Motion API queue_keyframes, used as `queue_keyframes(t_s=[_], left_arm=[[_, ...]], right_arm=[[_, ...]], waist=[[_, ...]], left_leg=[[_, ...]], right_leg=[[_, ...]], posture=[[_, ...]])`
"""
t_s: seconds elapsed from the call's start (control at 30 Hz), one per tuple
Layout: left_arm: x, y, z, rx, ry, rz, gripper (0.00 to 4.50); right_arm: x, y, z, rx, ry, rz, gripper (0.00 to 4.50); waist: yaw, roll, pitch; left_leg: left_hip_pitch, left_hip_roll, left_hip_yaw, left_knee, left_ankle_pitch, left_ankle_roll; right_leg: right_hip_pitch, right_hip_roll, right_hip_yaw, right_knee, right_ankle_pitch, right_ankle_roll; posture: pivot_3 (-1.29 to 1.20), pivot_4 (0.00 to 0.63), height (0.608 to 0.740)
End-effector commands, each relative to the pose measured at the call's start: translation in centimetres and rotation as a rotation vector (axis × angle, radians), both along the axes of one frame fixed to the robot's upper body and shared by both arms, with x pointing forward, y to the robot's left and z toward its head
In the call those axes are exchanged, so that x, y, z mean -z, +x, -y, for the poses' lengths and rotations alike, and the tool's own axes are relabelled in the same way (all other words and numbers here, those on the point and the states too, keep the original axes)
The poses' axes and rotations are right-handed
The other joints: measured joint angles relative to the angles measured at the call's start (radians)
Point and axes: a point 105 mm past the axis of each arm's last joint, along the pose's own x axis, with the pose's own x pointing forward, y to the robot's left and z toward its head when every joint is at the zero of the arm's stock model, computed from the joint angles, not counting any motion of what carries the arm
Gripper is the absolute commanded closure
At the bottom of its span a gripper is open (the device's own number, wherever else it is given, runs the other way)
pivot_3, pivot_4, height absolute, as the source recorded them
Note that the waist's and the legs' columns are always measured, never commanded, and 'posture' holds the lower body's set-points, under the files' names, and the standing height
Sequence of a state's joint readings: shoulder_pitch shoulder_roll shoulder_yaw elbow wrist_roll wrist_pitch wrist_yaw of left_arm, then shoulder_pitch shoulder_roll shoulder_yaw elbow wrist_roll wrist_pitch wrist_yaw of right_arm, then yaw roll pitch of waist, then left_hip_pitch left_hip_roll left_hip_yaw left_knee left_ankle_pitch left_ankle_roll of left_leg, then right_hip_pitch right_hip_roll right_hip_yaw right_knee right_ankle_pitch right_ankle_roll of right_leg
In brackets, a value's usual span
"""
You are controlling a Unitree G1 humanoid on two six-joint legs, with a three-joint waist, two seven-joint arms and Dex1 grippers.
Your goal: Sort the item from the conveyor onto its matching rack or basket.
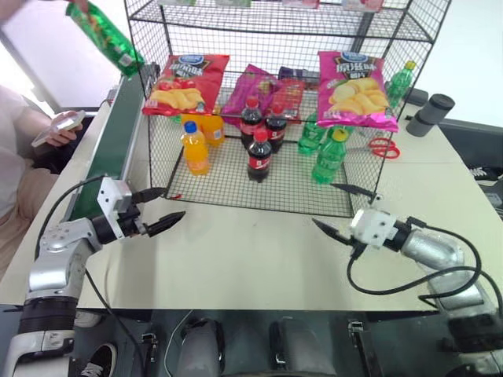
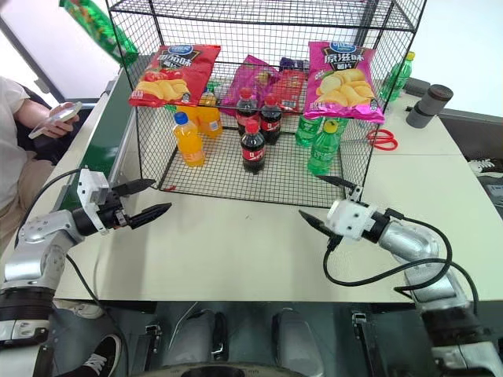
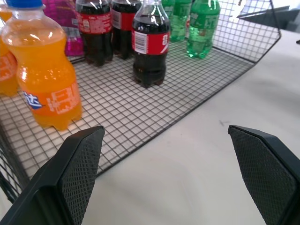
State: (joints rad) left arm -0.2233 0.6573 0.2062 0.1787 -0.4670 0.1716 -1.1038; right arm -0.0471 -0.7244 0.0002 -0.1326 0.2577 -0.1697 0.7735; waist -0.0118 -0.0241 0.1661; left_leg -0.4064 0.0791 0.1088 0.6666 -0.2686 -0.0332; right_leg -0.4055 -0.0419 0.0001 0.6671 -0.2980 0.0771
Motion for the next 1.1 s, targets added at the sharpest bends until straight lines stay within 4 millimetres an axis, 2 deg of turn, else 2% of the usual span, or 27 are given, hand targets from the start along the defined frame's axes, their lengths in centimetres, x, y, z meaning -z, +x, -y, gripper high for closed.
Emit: queue_keyframes(t_s=[0.03, 0.2, 0.3, 0.47, 0.67, 0.87, 1.1], left_arm=[[-1.5, 0.3, -0.6, -0.047, -0.024, 0.054, 0.00], [-1.9, 0.1, -1.5, -0.116, -0.121, 0.004, 0.00], [-2.3, 0.2, -2.2, -0.175, -0.124, 0.066, 0.00], [-2.8, 0.3, -3.7, -0.321, -0.196, 0.131, 0.00], [-4.0, -0.3, -4.6, -0.374, -0.342, 0.118, 0.00], [-4.1, -1.4, -3.9, -0.314, -0.318, 0.109, 0.00], [-2.9, -2.2, -4.4, -0.333, -0.237, 0.087, 0.00]], right_arm=[[-2.7, -1.6, -1.5, -0.098, 0.217, -0.143, 0.08], [-3.6, -2.3, -2.9, -0.147, 0.306, -0.255, 0.08], [-4.0, -2.4, -3.6, -0.170, 0.331, -0.280, 0.08], [-3.9, -1.7, -3.7, -0.165, 0.316, -0.275, 0.08], [-3.9, -1.8, -4.3, -0.208, 0.335, -0.317, 0.08], [-4.3, -1.6, -4.4, -0.217, 0.367, -0.297, 0.08], [-3.9, -1.2, -5.2, -0.240, 0.333, -0.291, 0.08]], waist=[[0.000, 0.000, 0.000], [-0.002, 0.000, 0.000], [0.000, 0.000, 0.000], [0.000, -0.001, 0.000], [0.000, -0.001, 0.000], [-0.002, -0.001, 0.000], [-0.001, -0.001, 0.000]], left_leg=[[0.000, 0.000, -0.001, 0.000, 0.000, 0.000], [0.001, 0.000, -0.002, 0.000, 0.000, 0.001], [0.000, 0.000, -0.003, 0.000, -0.001, 0.001], [0.000, -0.001, -0.002, 0.000, -0.001, 0.001], [0.000, -0.001, -0.003, 0.000, -0.001, 0.001], [0.000, -0.001, -0.003, 0.000, -0.001, 0.001], [0.000, -0.001, -0.003, 0.000, -0.001, 0.001]], right_leg=[[0.000, 0.000, 0.000, 0.000, 0.000, 0.000], [0.000, 0.000, 0.000, 0.000, 0.000, 0.000], [0.000, 0.000, 0.000, 0.000, 0.000, 0.000], [0.000, 0.000, 0.000, 0.000, 0.000, 0.000], [0.000, 0.000, 0.000, 0.000, 0.000, 0.000], [0.000, 0.000, 0.000, 0.000, 0.000, 0.000], [0.000, 0.000, 0.000, 0.000, 0.000, 0.000]], posture=[[0.00, 0.150, 0.740], [0.00, 0.150, 0.740], [0.00, 0.150, 0.740], [0.00, 0.150, 0.740], [0.00, 0.150, 0.740], [0.00, 0.150, 0.740], [0.00, 0.150, 0.740]])
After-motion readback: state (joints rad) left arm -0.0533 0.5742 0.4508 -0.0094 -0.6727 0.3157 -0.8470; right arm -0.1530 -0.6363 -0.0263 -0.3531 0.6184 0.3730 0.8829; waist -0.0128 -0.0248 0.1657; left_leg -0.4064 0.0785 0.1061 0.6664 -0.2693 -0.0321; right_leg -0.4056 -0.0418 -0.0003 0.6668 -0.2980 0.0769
